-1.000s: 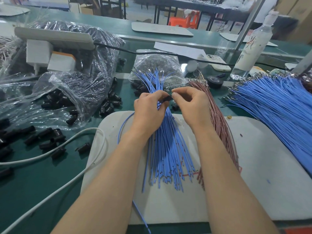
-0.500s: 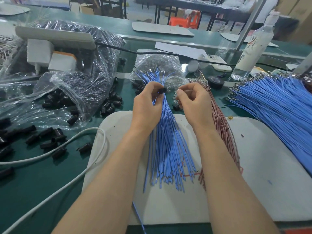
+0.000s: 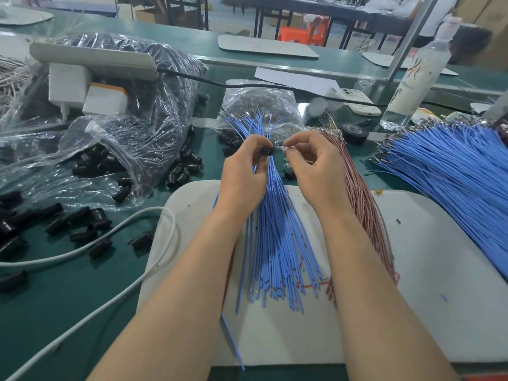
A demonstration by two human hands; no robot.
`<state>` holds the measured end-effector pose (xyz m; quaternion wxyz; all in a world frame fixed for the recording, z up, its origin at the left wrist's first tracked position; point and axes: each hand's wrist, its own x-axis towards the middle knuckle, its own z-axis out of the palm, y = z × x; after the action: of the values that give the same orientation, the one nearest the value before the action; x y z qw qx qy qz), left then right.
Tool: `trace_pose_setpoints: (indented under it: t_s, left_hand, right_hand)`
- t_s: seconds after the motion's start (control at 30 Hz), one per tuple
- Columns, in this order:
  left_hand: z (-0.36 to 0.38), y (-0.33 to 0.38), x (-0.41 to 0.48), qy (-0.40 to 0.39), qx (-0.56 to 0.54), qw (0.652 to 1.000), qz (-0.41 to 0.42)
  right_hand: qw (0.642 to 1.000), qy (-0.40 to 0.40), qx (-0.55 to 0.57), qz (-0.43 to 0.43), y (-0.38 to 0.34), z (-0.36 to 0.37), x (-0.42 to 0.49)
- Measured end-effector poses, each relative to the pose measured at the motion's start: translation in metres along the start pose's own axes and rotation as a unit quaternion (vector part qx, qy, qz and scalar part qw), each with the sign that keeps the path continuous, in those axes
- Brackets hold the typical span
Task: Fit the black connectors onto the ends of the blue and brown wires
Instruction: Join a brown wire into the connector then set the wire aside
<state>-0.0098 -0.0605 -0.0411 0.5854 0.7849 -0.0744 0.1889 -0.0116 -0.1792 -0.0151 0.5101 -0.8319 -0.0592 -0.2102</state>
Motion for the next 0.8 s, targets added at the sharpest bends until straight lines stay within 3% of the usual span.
trace_pose_setpoints:
  t_s: [0.27, 0.47, 0.63, 0.8]
  left_hand:
    - [0.001, 0.000, 0.002, -0.018, 0.046, 0.999, 0.011]
    - [0.003, -0.002, 0.000, -0.021, 0.115, 0.993, 0.024]
    - [0.001, -0.005, -0.001, 0.025, 0.225, 0.973, 0.045]
    - [0.002, -0.001, -0.001, 0.025, 0.215, 0.975, 0.041]
  right_hand:
    - [0.995, -0.045, -0.090, -0.004, -0.002, 0.005, -0.003]
    - [0.993, -0.026, -0.117, -0.003, -0.002, 0.005, -0.005]
    - [0.993, 0.004, -0.112, -0.023, -0.006, 0.007, -0.005]
    - [0.993, 0.007, -0.107, -0.038, -0.007, 0.011, -0.006]
